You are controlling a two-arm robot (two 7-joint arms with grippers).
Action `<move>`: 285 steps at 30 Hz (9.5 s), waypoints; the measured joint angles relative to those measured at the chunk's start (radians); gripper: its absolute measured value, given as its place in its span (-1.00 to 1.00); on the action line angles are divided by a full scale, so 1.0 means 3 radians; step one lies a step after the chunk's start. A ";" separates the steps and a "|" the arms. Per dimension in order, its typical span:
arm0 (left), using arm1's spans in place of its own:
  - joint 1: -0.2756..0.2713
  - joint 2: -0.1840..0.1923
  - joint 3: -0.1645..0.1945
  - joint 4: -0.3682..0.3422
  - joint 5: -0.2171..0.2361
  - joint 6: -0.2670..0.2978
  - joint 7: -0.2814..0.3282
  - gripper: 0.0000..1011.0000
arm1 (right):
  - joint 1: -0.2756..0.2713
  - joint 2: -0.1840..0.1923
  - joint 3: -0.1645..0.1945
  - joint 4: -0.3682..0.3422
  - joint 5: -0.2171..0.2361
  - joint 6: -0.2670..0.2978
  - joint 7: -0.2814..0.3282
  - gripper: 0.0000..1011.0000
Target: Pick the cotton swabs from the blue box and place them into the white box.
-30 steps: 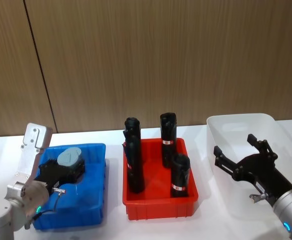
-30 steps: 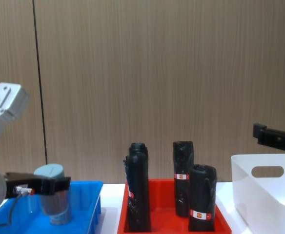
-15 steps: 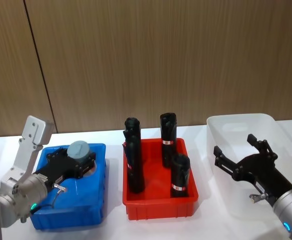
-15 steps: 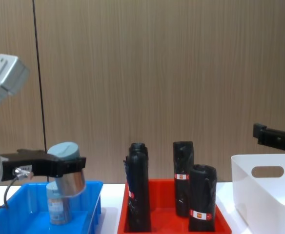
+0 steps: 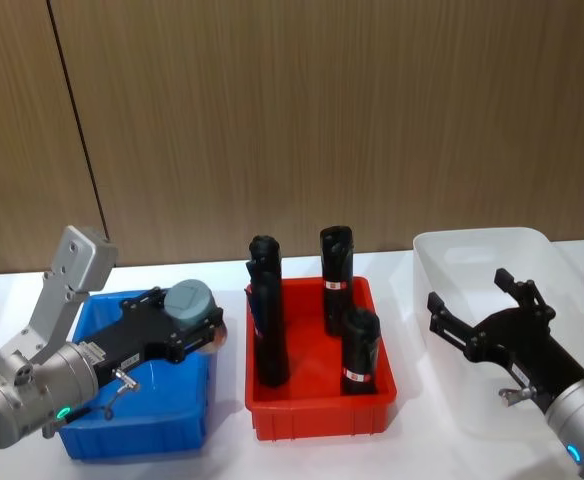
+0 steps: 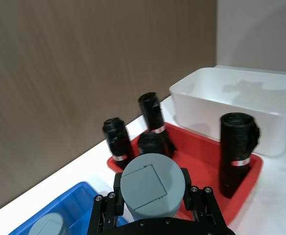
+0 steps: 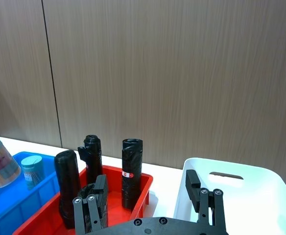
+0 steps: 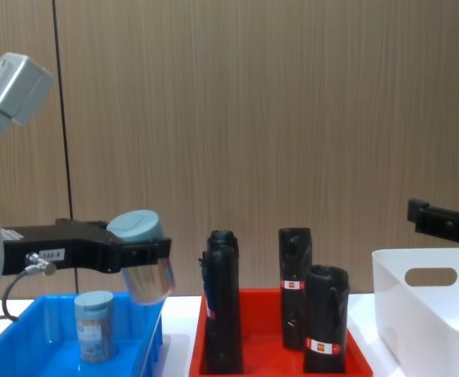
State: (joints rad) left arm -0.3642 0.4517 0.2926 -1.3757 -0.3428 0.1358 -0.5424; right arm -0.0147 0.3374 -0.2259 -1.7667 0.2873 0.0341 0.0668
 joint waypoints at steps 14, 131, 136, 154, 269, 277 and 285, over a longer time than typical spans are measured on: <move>-0.0074 0.0039 0.0012 0.0013 -0.0060 -0.0193 -0.0773 0.31 | 0.0000 0.0000 0.0000 0.0000 0.0000 0.0000 0.0000 0.98; -0.0162 0.0081 0.0077 0.0211 -0.0470 -0.0329 -0.1797 0.31 | 0.0801 -0.0082 -0.0368 0.0469 -0.0405 0.0923 0.2244 0.98; -0.0162 0.0081 0.0077 0.0211 -0.0470 -0.0329 -0.1797 0.31 | 0.0847 -0.0122 -0.0409 0.0497 -0.0448 0.0932 0.2275 0.98; -0.0162 0.0081 0.0077 0.0211 -0.0470 -0.0329 -0.1797 0.31 | 0.0978 -0.0242 -0.0539 0.0572 -0.0573 0.0938 0.2344 0.98; -0.0162 0.0082 0.0077 0.0211 -0.0470 -0.0329 -0.1797 0.99 | 0.1287 0.0151 -0.0058 0.1218 0.0217 0.0596 0.1252 0.30; -0.0162 0.0081 0.0077 0.0211 -0.0470 -0.0329 -0.1797 0.99 | 0.1424 0.0126 0.0002 0.1591 0.0281 0.0560 0.1025 0.30; -0.0162 0.0082 0.0077 0.0211 -0.0470 -0.0329 -0.1797 0.99 | 0.1611 0.0078 0.0028 0.2061 0.0265 0.0582 0.0860 0.30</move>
State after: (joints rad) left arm -0.4127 0.4762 0.3158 -1.3123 -0.4838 0.0371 -1.0816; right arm 0.4685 0.3610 -0.2176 -1.1484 0.3668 0.2087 0.3249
